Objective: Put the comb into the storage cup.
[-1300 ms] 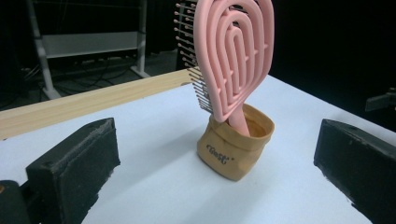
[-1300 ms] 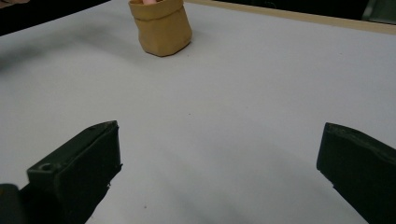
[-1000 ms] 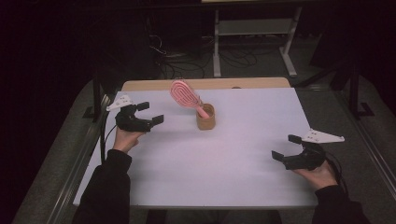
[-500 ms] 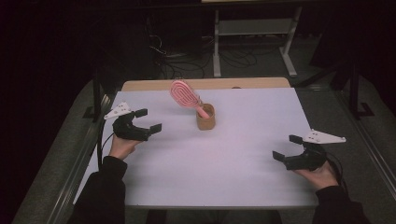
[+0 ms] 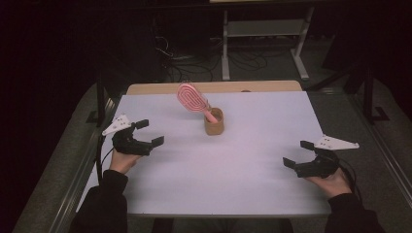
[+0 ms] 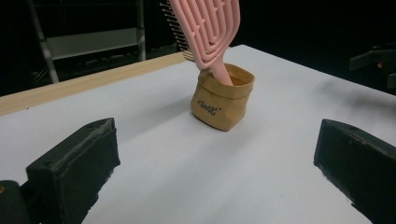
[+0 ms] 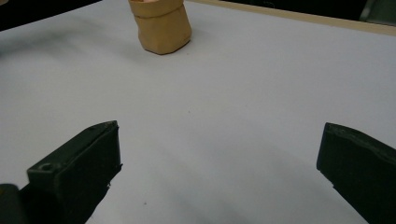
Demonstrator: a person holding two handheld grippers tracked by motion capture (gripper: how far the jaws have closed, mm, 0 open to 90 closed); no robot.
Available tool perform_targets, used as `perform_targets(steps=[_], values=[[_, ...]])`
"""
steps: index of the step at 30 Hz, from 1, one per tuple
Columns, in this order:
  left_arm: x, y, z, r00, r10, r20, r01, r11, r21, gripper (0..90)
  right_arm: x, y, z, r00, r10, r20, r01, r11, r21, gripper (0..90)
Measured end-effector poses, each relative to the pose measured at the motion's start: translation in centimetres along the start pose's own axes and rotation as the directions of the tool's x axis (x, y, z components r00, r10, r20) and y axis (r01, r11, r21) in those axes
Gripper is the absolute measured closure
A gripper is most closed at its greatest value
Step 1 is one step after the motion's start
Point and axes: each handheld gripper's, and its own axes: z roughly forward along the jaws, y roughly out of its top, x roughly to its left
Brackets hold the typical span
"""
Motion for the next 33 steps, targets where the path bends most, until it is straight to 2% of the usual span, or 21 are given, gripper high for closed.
perform_targets(steps=[5, 17, 27, 33], values=[[-0.1, -0.6, -0.9, 0.9997, 0.010, -0.021, -0.010, 0.9999, -0.006, 0.0, 0.0, 0.0, 0.0, 1.0000, 0.000, -0.002, 0.000, 1.000, 0.001, 0.0], [0.7, -2.7, -2.9, 0.9972, -0.030, -0.069, 0.029, 0.9993, -0.024, 0.0, 0.0, 0.0, 0.1, 1.0000, 0.002, -0.005, -0.002, 1.000, 0.008, 0.0], [1.0, -4.1, -4.8, 0.9908, -0.075, -0.113, 0.067, 0.9952, -0.072, 0.0, 0.0, -0.1, 0.0, 1.0000, 0.006, -0.005, -0.006, 1.000, 0.005, 0.0], [1.2, -5.3, -5.8, 0.9840, -0.095, -0.150, 0.085, 0.9936, -0.074, 0.0, -0.1, -0.1, 0.0, 1.0000, 0.007, -0.005, -0.007, 1.000, 0.009, 0.0]])
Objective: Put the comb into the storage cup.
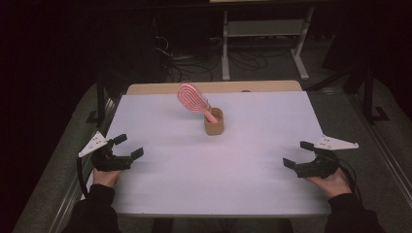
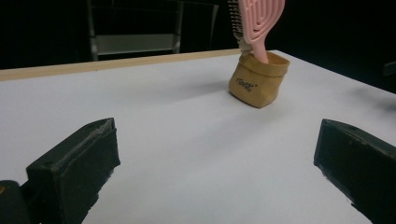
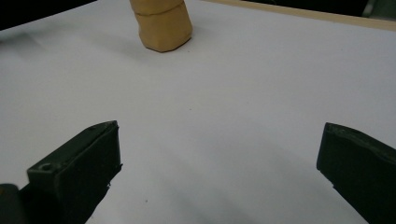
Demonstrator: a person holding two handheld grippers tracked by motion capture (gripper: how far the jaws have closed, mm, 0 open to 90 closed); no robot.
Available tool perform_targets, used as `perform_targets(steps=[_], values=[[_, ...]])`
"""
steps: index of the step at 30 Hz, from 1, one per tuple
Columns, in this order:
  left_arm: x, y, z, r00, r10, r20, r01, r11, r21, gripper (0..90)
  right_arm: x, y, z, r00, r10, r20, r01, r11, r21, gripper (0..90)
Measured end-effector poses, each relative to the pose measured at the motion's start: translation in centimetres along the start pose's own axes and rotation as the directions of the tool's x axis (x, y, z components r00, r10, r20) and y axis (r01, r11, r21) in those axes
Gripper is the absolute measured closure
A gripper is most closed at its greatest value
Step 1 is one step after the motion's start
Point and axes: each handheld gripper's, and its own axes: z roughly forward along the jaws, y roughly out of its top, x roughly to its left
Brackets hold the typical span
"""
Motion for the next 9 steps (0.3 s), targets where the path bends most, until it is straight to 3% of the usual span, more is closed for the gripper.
perform_targets(steps=[9], values=[[0.37, -0.63, -0.73, 0.9995, -0.013, -0.029, 0.013, 0.9999, -0.008, 0.0, -0.17, -0.15, -0.06, 1.0000, 0.008, 0.000, -0.008, 1.000, 0.002, 0.0]])
